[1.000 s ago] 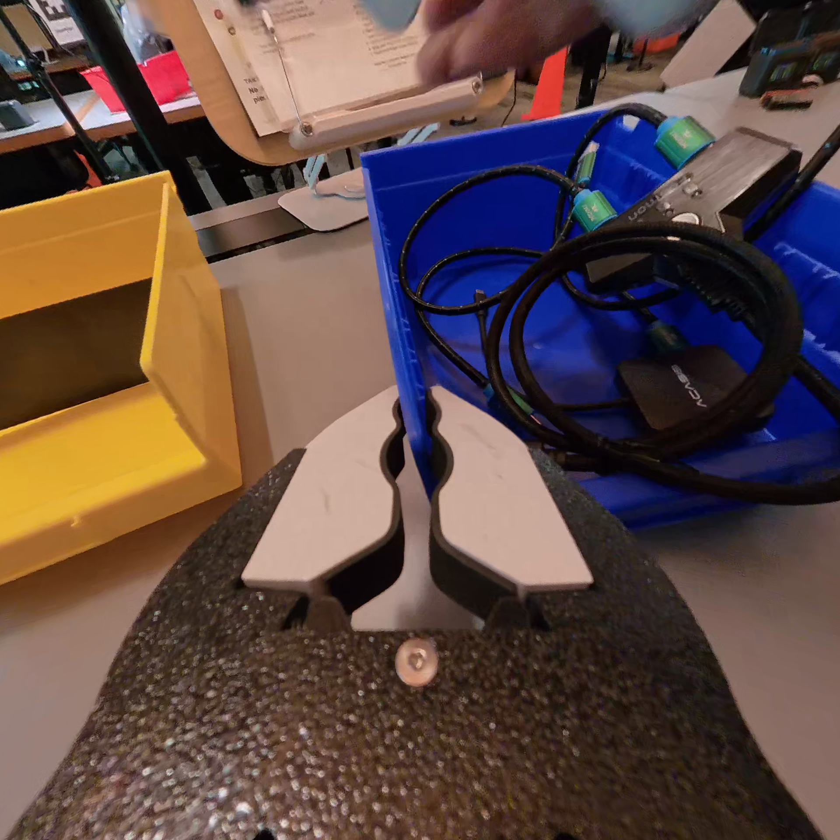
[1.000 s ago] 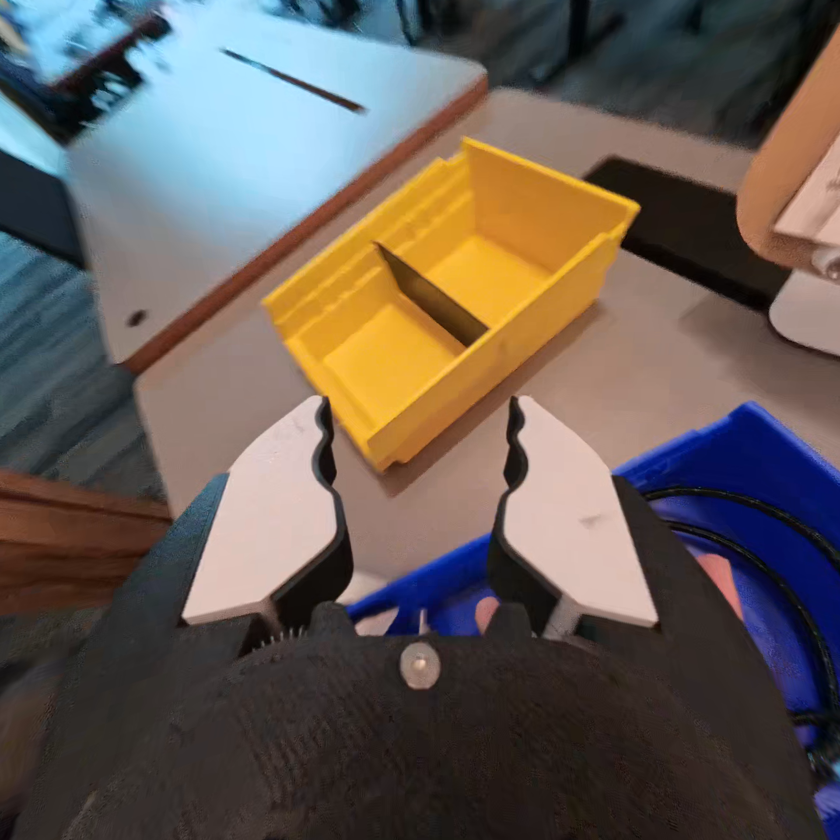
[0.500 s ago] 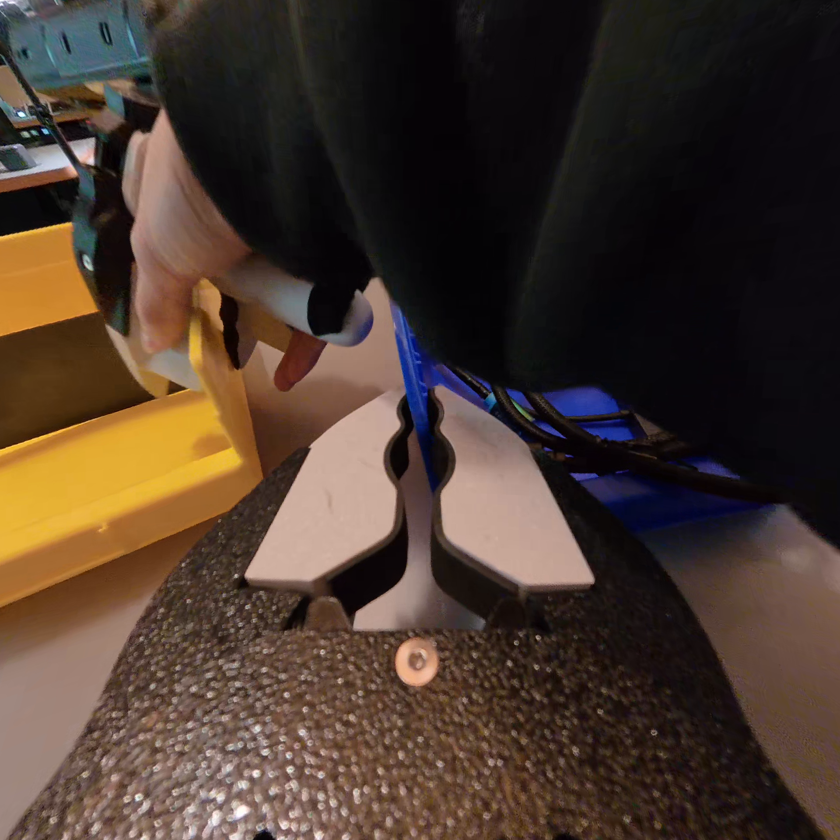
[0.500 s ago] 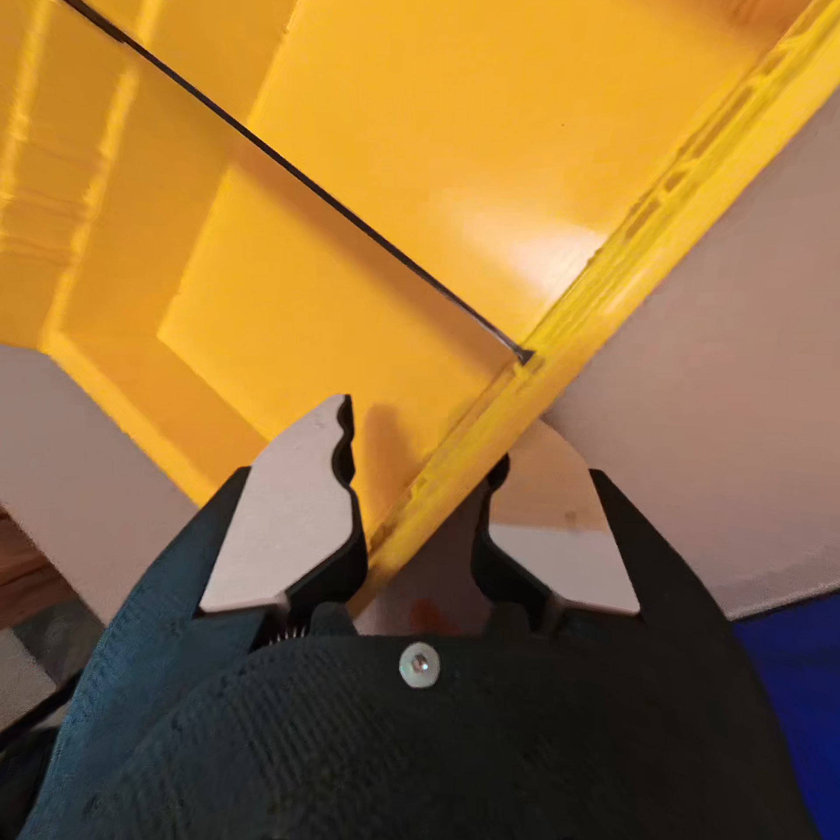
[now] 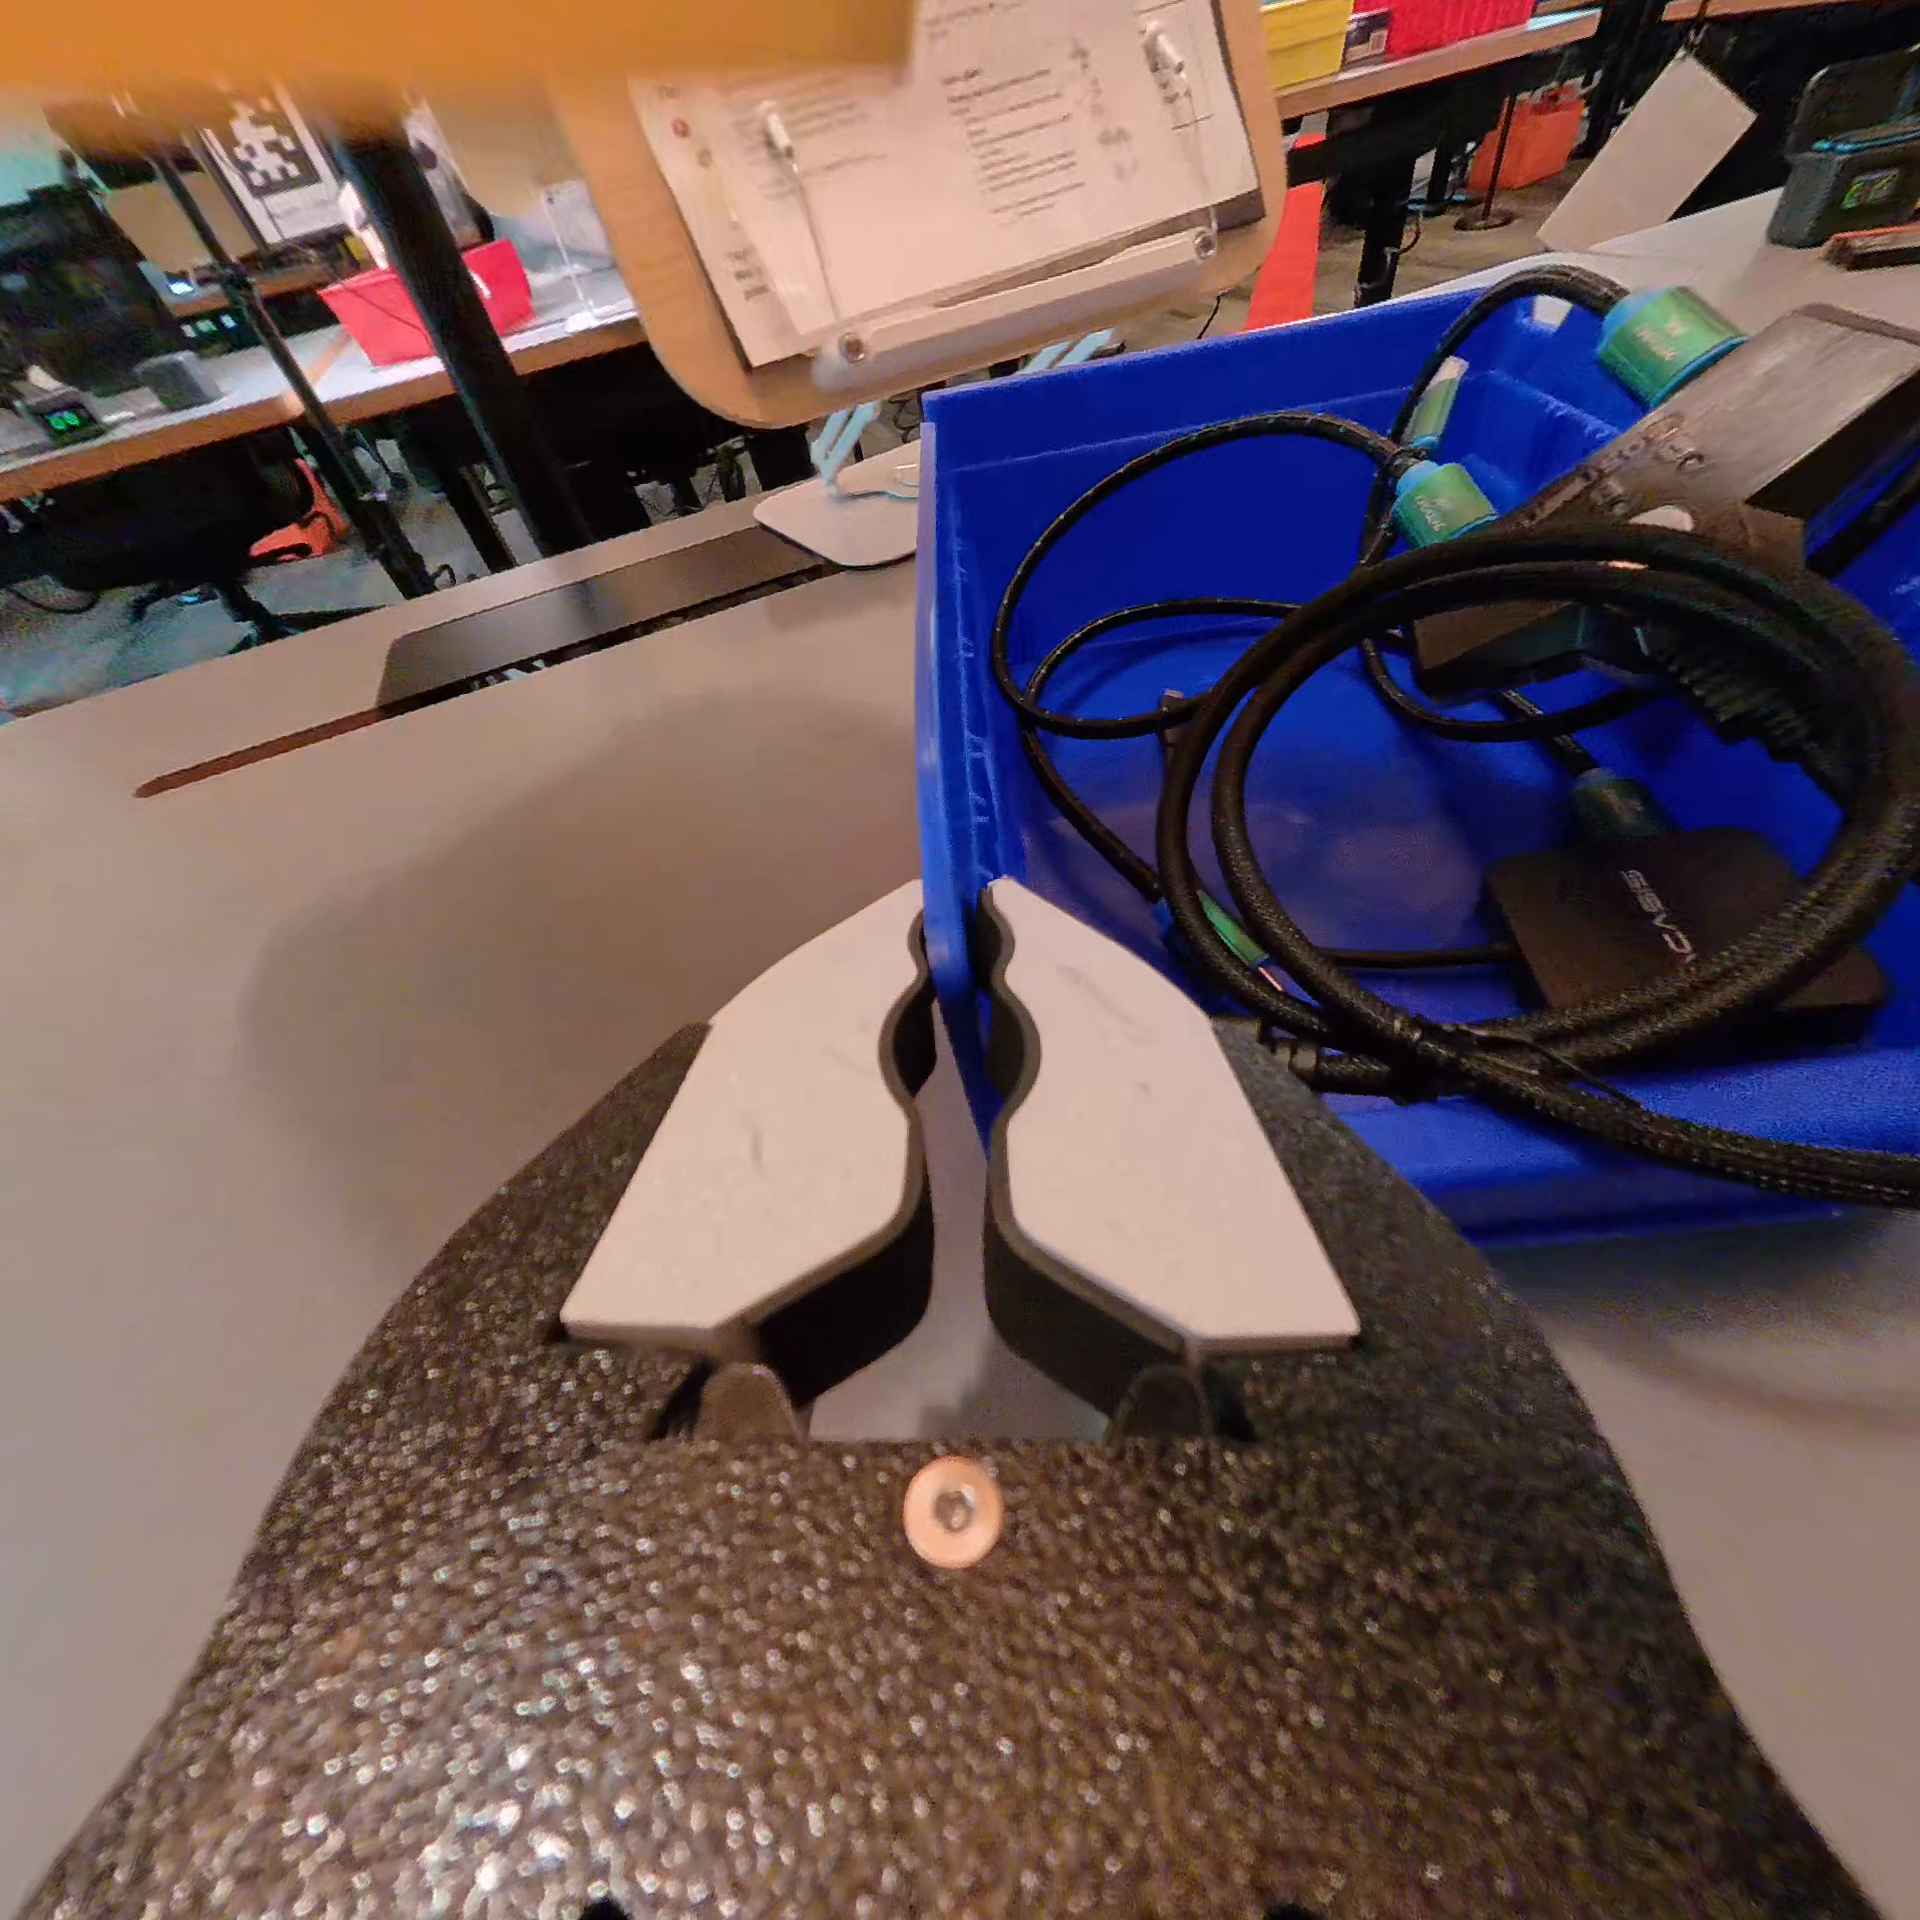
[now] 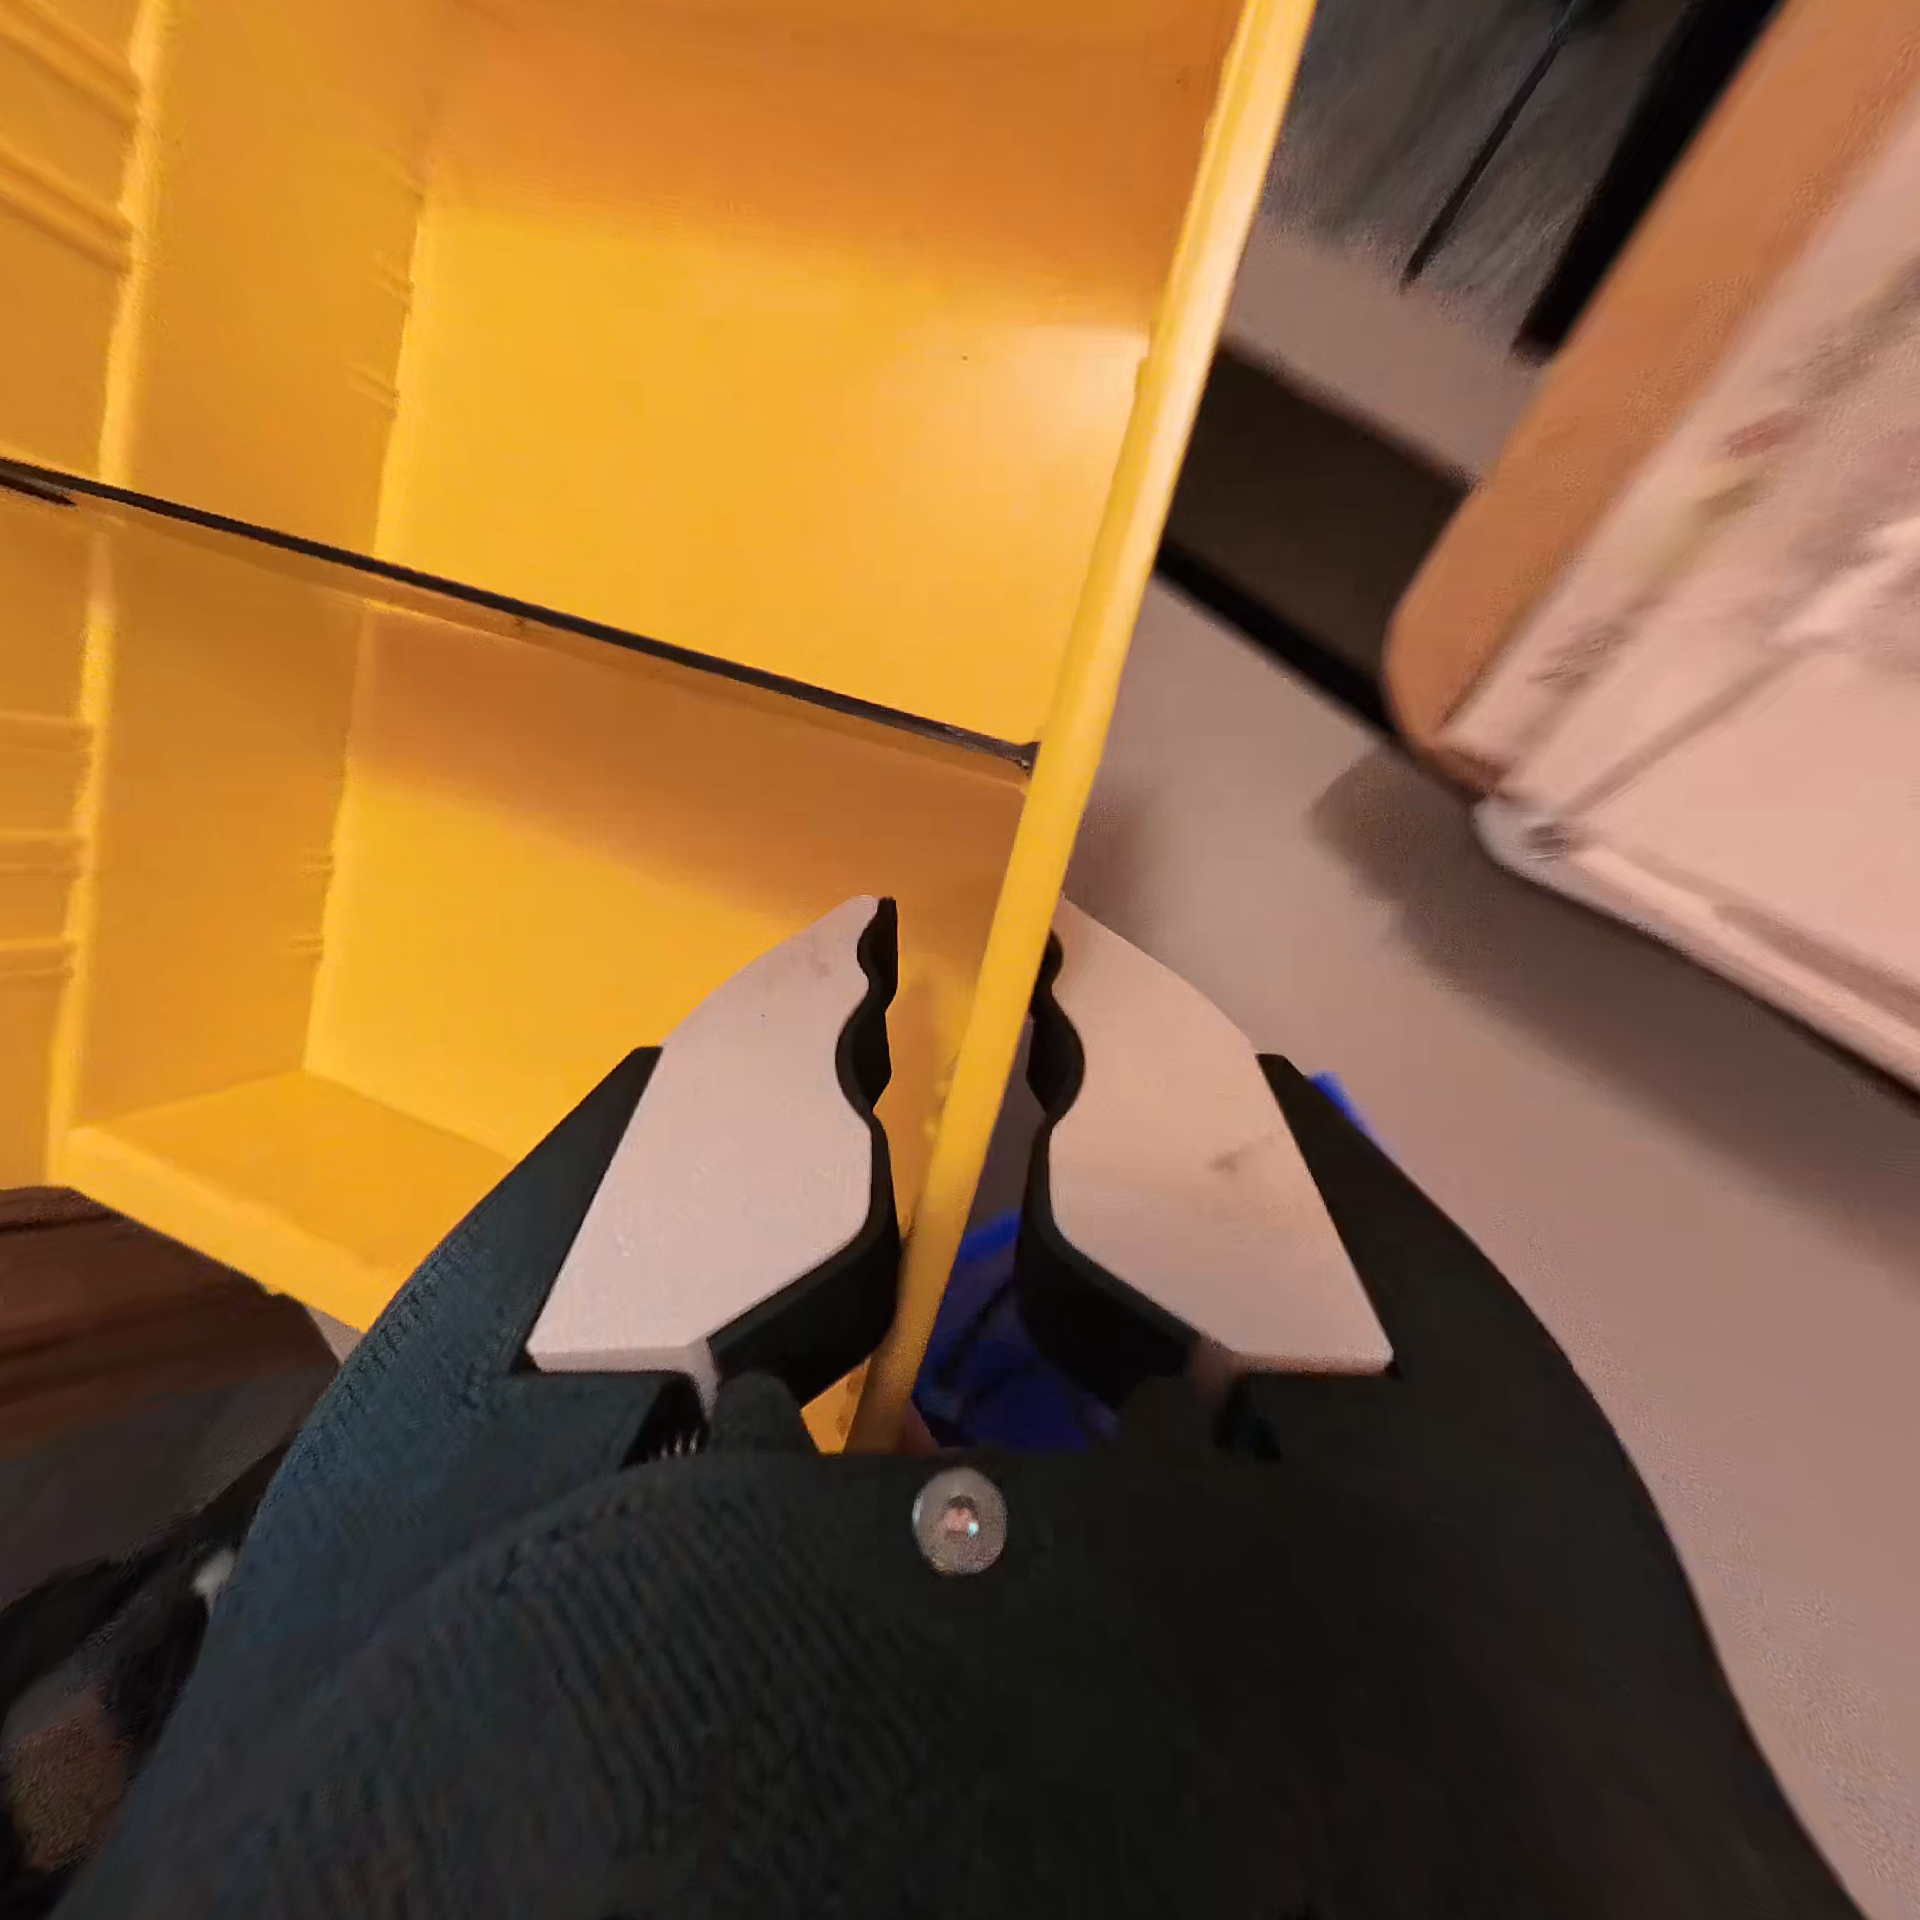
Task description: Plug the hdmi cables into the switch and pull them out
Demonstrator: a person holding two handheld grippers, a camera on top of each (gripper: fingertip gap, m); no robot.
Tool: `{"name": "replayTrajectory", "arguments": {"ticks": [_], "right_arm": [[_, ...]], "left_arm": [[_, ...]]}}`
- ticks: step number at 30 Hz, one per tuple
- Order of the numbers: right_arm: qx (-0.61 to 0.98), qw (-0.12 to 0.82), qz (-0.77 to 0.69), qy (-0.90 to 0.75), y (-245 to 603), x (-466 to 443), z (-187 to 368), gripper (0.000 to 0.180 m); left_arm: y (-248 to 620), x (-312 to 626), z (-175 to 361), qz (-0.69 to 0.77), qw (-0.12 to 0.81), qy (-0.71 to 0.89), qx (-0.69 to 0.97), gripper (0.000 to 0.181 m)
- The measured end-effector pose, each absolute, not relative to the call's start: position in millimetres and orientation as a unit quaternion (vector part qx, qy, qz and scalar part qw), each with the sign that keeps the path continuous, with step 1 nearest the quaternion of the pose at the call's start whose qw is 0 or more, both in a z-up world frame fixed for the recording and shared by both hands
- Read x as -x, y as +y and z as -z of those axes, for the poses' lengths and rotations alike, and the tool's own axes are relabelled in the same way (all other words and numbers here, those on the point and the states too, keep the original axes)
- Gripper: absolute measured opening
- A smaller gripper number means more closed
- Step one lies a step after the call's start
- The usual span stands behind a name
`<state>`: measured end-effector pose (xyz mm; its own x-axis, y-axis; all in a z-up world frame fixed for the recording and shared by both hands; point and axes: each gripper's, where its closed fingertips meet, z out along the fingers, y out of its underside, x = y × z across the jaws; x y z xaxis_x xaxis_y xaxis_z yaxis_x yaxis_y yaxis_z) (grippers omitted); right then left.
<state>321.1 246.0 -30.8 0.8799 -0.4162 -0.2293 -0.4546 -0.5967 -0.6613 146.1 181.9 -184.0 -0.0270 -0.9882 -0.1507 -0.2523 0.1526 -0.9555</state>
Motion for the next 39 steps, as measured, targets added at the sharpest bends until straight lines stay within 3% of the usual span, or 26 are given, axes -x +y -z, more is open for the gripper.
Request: {"name": "replayTrajectory", "arguments": {"ticks": [4, 8, 14, 20, 28, 39], "right_arm": [[0.864, 0.441, 0.031, 0.241, 157, -359, -38, 0.018], [0.857, 0.428, 0.051, 0.283, 38, -387, -36, 0.015], [0.853, 0.365, 0.073, 0.366, -130, -399, 48, 0.018], [0.850, 0.298, 0.038, 0.433, -240, -393, 157, 0.021], [0.828, 0.274, 0.026, 0.489, -295, -411, 224, 0.022], [0.855, 0.240, 0.103, 0.448, -301, -440, 229, 0.024]], "left_arm": [[207, -144, 184, 0.387, 0.469, 0.590, 0.531, 0.005], [247, -137, 184, 0.391, 0.463, 0.560, 0.565, 0.005], [309, -118, 184, 0.383, 0.471, 0.506, 0.613, 0.004], [365, -106, 184, 0.352, 0.495, 0.469, 0.642, 0.005], [429, -122, 185, 0.316, 0.504, 0.458, 0.661, 0.008], [475, -147, 186, 0.299, 0.503, 0.440, 0.681, 0.009]]}}
